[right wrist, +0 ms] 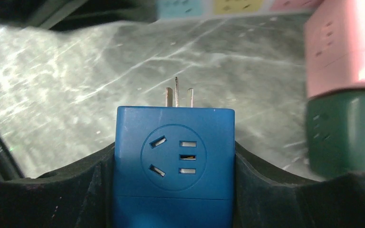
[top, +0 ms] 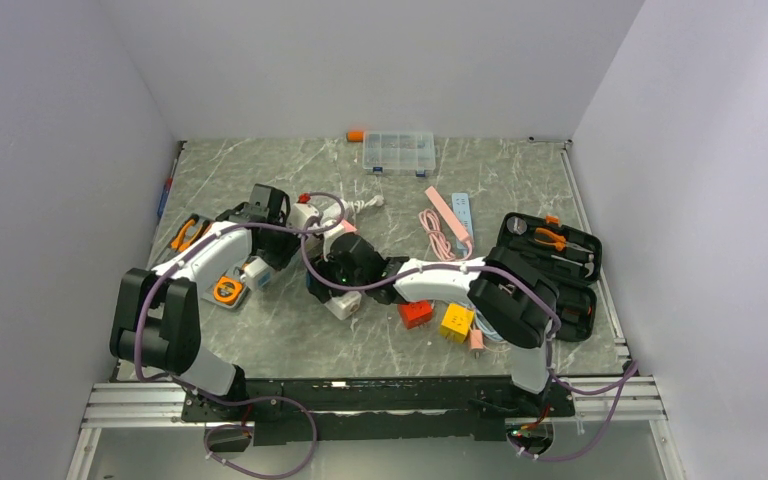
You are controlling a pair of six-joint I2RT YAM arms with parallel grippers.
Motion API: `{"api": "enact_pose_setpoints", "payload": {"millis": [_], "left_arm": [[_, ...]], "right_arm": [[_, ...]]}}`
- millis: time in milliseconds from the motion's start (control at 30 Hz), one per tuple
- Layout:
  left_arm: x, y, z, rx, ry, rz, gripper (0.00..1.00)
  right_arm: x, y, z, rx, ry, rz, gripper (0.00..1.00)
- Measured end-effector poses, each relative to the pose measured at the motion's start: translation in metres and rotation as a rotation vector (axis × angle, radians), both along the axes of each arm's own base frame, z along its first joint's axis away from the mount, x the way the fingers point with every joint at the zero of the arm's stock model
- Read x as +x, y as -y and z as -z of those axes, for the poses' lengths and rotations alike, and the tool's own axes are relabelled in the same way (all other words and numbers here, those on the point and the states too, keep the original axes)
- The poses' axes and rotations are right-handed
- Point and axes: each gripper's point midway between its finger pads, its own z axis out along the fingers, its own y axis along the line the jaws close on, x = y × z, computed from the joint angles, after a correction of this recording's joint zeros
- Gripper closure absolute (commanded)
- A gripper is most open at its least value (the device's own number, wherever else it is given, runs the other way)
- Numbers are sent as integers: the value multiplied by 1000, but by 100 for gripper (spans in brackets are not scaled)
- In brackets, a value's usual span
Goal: Pull the plug off the socket
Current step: Remove the plug from the socket, then place the plug at the center of the board.
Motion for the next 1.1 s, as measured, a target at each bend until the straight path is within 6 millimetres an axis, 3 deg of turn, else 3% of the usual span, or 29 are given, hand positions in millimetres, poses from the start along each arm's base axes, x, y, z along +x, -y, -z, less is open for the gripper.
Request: {"api": "enact_pose_setpoints", "payload": {"millis": [200, 333, 433, 533, 567, 867, 967, 1100], "left_arm": [[10, -10, -2, 57, 43, -25, 100], [9, -9, -1, 57, 39, -21, 100], [8, -8, -1, 50, 35, -13, 100], [6, -6, 0, 41, 26, 2, 100], [5, -5, 0, 37, 20, 10, 100], [-5, 0, 2, 16, -15, 68, 100], [-5, 0, 1, 19, -11, 80, 100], [-8, -1, 0, 24, -16, 89, 100]], "right_arm": [[-37, -10, -2, -8, 6, -97, 96], [-54, -9, 9, -38, 3, -142, 85], [-58, -4, 17, -59, 6, -154, 63], [-60, 3, 26, -83, 12, -164, 10], [-60, 5, 28, -92, 16, -169, 1], [-66, 5, 22, -111, 77, -217, 0], [-67, 8, 0, -92, 110, -222, 0], [-59, 13, -55, -20, 195, -207, 0]]}}
